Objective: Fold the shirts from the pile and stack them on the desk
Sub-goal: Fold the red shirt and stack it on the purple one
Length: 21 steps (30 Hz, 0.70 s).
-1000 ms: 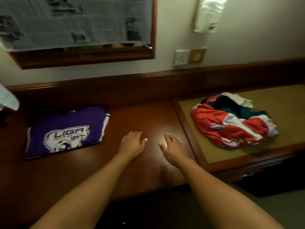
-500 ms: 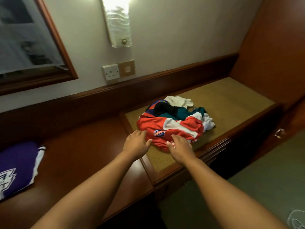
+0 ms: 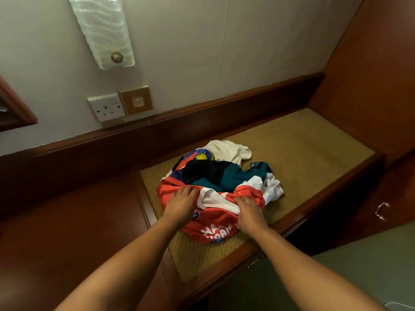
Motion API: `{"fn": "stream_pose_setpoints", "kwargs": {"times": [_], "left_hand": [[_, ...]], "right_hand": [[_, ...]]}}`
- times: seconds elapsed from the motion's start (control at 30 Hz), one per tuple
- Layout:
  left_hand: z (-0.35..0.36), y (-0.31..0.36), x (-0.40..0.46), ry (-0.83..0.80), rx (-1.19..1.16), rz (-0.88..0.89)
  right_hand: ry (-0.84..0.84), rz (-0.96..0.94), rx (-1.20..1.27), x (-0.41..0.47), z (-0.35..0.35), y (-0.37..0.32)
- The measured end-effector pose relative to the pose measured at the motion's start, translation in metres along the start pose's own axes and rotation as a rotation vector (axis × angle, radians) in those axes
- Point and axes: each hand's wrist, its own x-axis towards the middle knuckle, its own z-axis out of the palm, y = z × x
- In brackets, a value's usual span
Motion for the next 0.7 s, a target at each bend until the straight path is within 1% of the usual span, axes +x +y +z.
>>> {"fn": "stream_pose_setpoints", "kwargs": {"times": [0.13, 0.23, 0.3, 0.37, 0.43, 0.47, 0.53, 0.7], "left_hand": [[0.007, 0.0, 0.013, 0.007, 0.011, -0.033], [0.01, 0.004, 0.019, 0.033, 0.032, -0.079], [0.014, 0.005, 0.022, 0.065, 0.043, -0.078], [0.014, 0.007, 0.024, 0.057, 0.039, -0.101], [0.007, 0.009, 0.024, 0.046, 0.003, -0.101], [-0.001, 0.012, 0.024, 0.049, -0.062, -0.112], [-0.016, 0.014, 0.025, 0.158, -0.154, -0.144], [-0.08, 0.036, 0.029, 0.391, -0.343, -0.182]], "right_hand": [[-0.047, -0.061, -0.063, 0.018, 0.005, 0.013], [-0.034, -0.122, -0.121, 0.026, 0.006, 0.023], [-0.02, -0.165, -0.161, 0.033, 0.005, 0.028], [-0.039, -0.204, -0.16, 0.041, 0.002, 0.032], [-0.038, -0.237, -0.022, 0.049, -0.008, 0.036], [-0.028, -0.248, 0.076, 0.053, -0.017, 0.038], [0.002, -0.247, 0.258, 0.062, -0.043, 0.043], [0.085, -0.259, 0.59, 0.095, -0.127, 0.03]]}}
